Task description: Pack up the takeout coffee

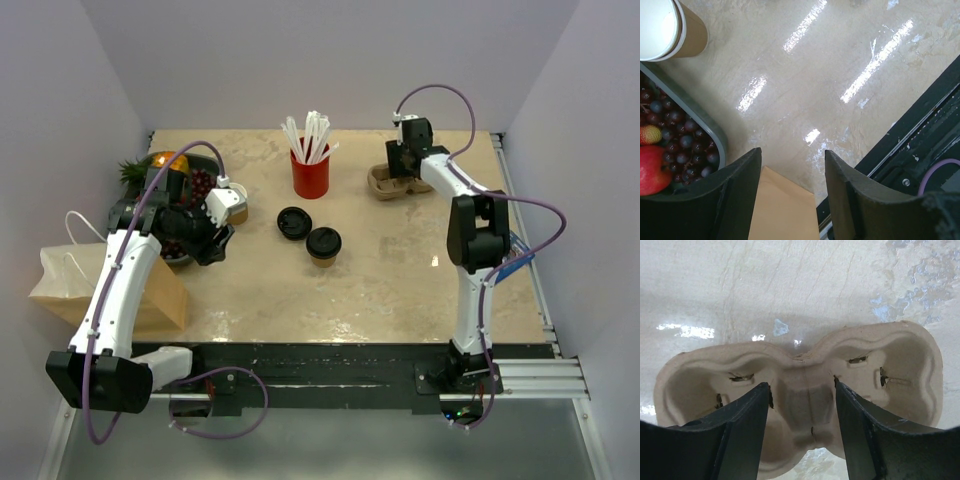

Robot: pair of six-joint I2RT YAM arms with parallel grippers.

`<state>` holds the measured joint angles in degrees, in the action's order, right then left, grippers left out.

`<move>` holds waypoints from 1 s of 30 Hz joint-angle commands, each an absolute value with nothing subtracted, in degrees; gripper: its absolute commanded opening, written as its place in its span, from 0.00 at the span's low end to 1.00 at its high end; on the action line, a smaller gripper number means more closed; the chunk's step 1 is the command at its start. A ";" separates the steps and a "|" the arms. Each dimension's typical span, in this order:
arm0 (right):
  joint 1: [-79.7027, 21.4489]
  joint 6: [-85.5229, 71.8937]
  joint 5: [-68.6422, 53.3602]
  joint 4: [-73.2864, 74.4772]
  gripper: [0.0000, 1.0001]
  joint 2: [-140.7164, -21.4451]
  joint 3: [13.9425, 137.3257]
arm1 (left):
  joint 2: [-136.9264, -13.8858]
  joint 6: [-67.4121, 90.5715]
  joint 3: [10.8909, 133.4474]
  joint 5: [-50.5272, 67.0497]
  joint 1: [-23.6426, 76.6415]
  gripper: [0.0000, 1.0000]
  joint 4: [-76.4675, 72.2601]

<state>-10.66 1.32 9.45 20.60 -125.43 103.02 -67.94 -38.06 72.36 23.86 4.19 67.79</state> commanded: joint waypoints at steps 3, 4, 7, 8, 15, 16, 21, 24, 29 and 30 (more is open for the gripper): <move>-9.84 2.55 9.93 20.04 0.56 -125.86 106.43 | -67.94 -37.00 72.25 25.40 3.87 0.58 66.45; -9.76 2.55 9.93 20.04 0.54 -125.95 106.70 | -67.94 -37.00 72.25 25.40 3.87 0.58 66.45; -9.84 2.64 9.84 20.13 0.50 -126.12 106.87 | -67.85 -37.00 72.07 25.40 3.87 0.57 66.36; -9.76 2.64 9.84 20.13 0.49 -125.95 106.87 | -67.94 -37.00 72.07 25.40 3.87 0.57 66.36; -9.76 2.64 9.14 20.65 0.42 -125.16 105.91 | -68.20 -37.18 71.81 25.49 3.87 0.57 65.92; -9.76 2.64 9.31 20.65 0.42 -125.07 105.73 | -68.20 -37.26 71.81 25.40 3.87 0.57 65.83; -9.67 2.55 10.02 20.83 0.47 -124.37 105.03 | -68.20 -37.35 71.63 25.58 3.87 0.57 66.01; -9.67 2.46 10.11 21.00 0.48 -124.01 104.68 | -68.03 -37.44 71.28 25.58 3.87 0.57 65.92; -9.32 2.37 9.84 21.27 0.48 -123.40 104.33 | -67.94 -37.35 71.02 25.75 3.87 0.57 65.92; -9.32 2.37 9.76 21.36 0.48 -123.40 104.33 | -67.94 -37.27 71.02 25.75 3.87 0.57 65.83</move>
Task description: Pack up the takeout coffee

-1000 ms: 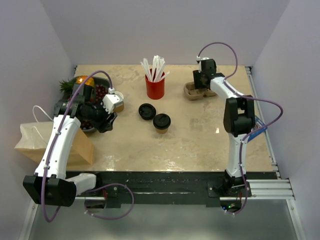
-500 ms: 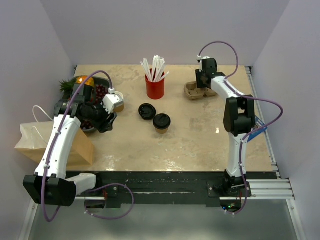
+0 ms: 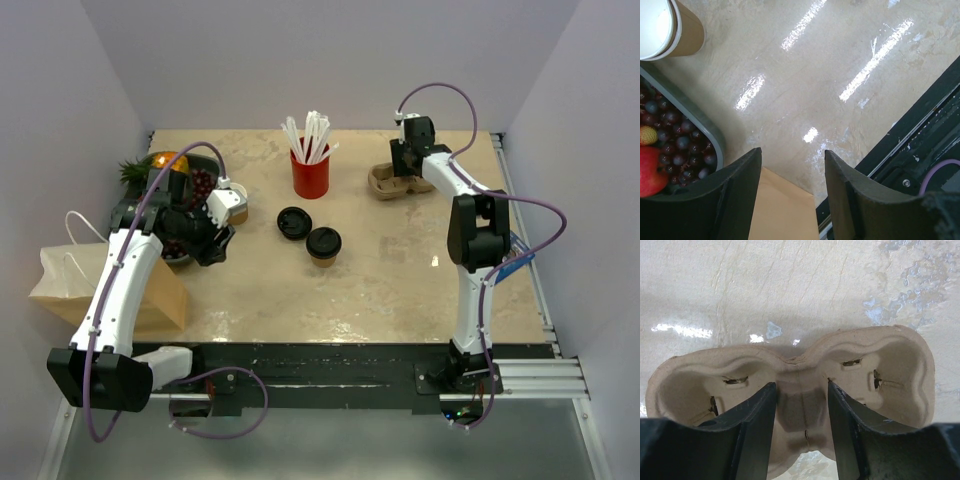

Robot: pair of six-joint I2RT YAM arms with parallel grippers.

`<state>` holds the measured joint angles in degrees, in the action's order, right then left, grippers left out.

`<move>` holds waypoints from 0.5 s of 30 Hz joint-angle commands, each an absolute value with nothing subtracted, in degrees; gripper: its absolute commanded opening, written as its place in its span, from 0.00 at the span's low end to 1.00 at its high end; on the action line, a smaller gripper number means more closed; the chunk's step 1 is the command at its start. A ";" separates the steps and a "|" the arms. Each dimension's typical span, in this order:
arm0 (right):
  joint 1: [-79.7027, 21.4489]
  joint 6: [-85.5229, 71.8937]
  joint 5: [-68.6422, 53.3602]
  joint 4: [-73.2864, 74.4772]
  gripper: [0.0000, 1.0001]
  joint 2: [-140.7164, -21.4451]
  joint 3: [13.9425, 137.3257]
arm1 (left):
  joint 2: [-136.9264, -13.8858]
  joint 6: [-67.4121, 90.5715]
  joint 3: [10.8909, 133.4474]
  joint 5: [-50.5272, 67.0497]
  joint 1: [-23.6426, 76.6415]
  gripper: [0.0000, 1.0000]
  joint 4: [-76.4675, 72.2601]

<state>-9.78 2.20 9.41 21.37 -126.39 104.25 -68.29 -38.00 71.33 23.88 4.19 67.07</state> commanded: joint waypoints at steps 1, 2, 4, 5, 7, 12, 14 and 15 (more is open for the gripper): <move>-9.14 2.20 9.67 21.36 0.48 -123.49 104.33 | -67.94 -37.35 71.02 25.75 3.87 0.57 65.92; -9.23 2.20 9.58 21.44 0.48 -123.40 104.24 | -67.94 -37.35 71.02 25.75 3.87 0.57 65.83; -9.05 2.11 9.32 21.45 0.46 -123.31 104.15 | -67.85 -37.35 70.93 25.75 3.87 0.57 65.92; -8.97 2.02 9.23 21.53 0.45 -123.31 104.15 | -67.85 -37.35 70.93 25.75 3.87 0.57 65.92; -8.96 1.93 8.88 21.62 0.41 -123.14 104.06 | -67.68 -37.35 70.93 25.75 3.87 0.57 66.01; -8.44 1.58 7.65 21.80 0.25 -122.52 103.45 | -67.41 -37.35 70.75 25.84 3.87 0.57 66.18; -8.35 1.50 7.21 21.88 0.18 -122.08 103.45 | -67.33 -37.35 70.75 25.84 3.87 0.57 66.09; -8.18 1.49 6.95 21.97 0.10 -121.65 103.62 | -67.41 -37.35 70.75 25.75 3.87 0.57 66.09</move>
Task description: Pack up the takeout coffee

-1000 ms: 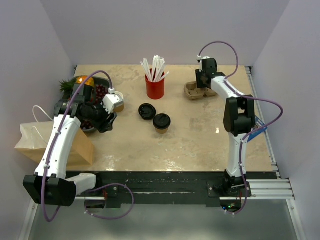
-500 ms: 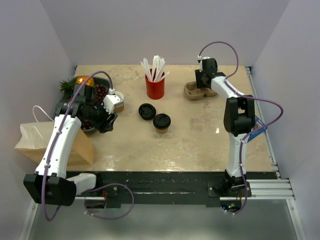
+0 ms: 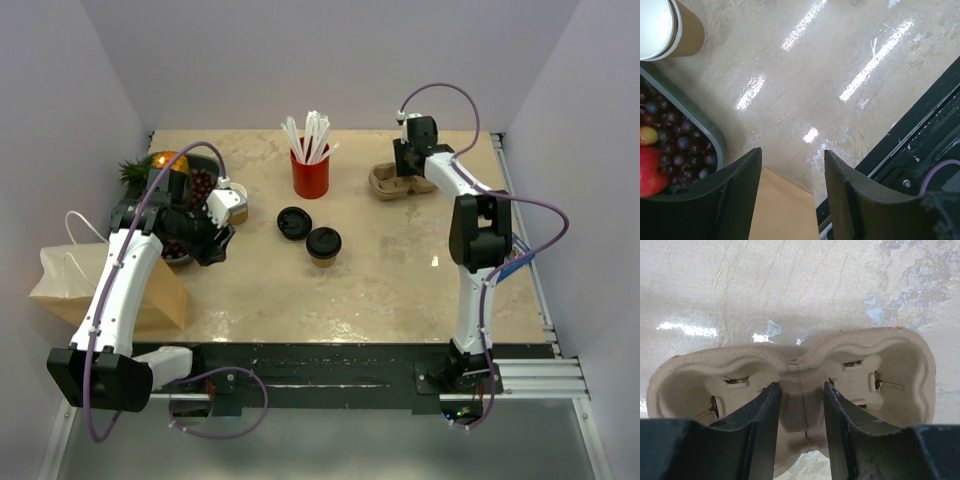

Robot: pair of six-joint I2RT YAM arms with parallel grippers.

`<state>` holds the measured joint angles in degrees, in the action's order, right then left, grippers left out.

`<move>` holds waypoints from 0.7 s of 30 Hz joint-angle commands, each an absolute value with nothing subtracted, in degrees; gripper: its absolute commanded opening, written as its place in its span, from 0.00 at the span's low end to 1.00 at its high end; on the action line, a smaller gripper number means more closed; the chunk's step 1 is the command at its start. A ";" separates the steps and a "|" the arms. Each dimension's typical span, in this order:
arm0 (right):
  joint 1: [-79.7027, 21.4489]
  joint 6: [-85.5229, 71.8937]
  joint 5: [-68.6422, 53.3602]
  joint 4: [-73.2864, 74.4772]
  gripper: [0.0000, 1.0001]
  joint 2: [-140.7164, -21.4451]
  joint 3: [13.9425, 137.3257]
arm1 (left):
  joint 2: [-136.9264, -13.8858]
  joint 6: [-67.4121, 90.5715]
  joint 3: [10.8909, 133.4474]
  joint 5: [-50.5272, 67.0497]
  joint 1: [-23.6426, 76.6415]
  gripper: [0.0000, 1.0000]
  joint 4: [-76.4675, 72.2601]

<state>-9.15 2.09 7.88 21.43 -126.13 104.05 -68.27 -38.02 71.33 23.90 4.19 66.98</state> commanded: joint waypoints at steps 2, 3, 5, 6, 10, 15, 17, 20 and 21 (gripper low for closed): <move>-8.09 1.41 6.77 22.15 0.00 -120.94 103.88 | -67.41 -37.35 70.75 25.84 3.87 0.57 66.01; -7.91 1.58 6.68 22.32 0.00 -120.50 104.32 | -67.41 -37.35 70.84 25.93 3.87 0.57 66.01; -7.91 1.58 6.68 22.24 0.00 -118.75 104.50 | -67.50 -37.35 70.93 26.01 3.87 0.57 65.92; -8.00 1.58 6.33 22.41 0.00 -118.22 104.94 | -67.50 -37.44 71.01 26.02 3.87 0.57 66.00; -8.00 1.84 5.19 23.82 0.00 -116.55 105.73 | -67.59 -37.62 70.93 26.10 3.87 0.57 65.92; -7.91 2.90 5.28 25.13 0.00 -116.98 105.47 | -67.59 -37.79 70.75 26.46 3.87 0.57 65.74; -8.00 3.08 4.49 26.71 0.22 -118.64 106.17 | -67.50 -37.79 70.84 26.37 3.87 0.57 65.74; -7.82 3.87 2.91 28.30 0.39 -119.79 106.61 | -67.33 -37.88 70.66 26.28 3.87 0.57 66.00; -7.74 3.95 2.90 28.56 0.40 -120.40 106.61 | -67.24 -37.79 70.66 26.19 3.87 0.57 65.92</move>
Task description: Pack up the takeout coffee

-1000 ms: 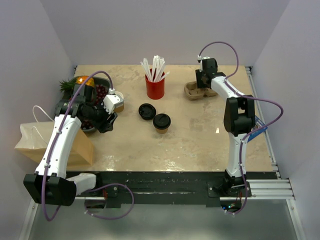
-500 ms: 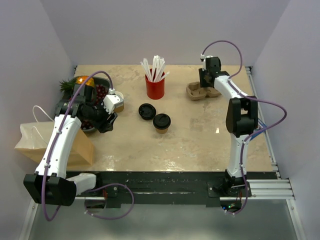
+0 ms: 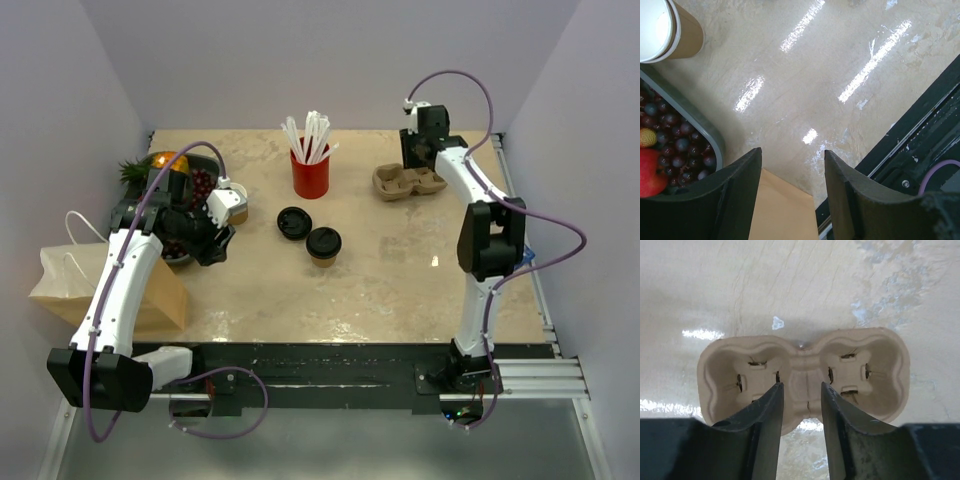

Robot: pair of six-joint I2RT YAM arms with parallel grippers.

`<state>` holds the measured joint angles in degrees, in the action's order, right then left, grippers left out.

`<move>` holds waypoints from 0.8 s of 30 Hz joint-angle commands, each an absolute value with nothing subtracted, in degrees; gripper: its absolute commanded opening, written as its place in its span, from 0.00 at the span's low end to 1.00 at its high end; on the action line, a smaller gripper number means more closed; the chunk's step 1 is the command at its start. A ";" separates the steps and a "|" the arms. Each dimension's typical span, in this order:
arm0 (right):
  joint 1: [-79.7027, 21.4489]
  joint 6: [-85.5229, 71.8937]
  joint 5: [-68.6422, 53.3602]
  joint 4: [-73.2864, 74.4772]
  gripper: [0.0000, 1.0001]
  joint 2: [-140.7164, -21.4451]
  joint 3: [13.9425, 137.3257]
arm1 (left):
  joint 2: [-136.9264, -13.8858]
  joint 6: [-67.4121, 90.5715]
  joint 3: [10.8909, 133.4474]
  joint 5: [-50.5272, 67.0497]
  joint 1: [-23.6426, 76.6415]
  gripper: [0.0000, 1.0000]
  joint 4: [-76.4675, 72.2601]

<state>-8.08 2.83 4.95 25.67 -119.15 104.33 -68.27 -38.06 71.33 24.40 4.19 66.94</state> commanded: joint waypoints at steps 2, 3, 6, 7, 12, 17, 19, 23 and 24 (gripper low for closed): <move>-7.65 4.22 2.99 28.74 0.41 -121.11 106.70 | -67.15 -37.79 70.58 26.28 3.87 0.57 66.09; -7.47 4.22 2.99 29.00 0.41 -121.81 106.96 | -67.06 -37.79 70.49 26.11 3.87 0.57 66.18; -7.21 4.48 3.08 28.92 0.41 -122.34 107.14 | -67.06 -37.71 70.31 26.19 3.78 0.57 66.27; -7.21 4.57 3.08 28.92 0.41 -122.78 107.31 | -67.06 -37.62 70.31 26.10 3.87 0.57 66.18; -6.86 5.01 3.95 29.97 0.44 -124.36 108.81 | -67.06 -37.35 70.22 26.10 3.78 0.57 66.18; -6.50 5.01 3.69 30.06 0.44 -124.98 109.25 | -67.15 -37.27 70.22 25.93 3.87 0.57 66.27; -6.42 5.01 3.52 29.97 0.44 -124.98 109.25 | -67.15 -37.27 70.22 25.93 3.87 0.57 66.18; -6.33 5.10 3.95 30.06 0.49 -125.42 109.51 | -67.41 -37.27 70.14 25.93 3.87 0.57 66.09; -6.15 4.84 3.96 30.06 0.51 -125.68 109.77 | -67.50 -37.27 70.22 25.84 3.87 0.57 66.09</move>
<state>-6.61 4.21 3.49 29.98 -125.01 106.94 -68.12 -38.02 70.39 24.45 4.19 66.96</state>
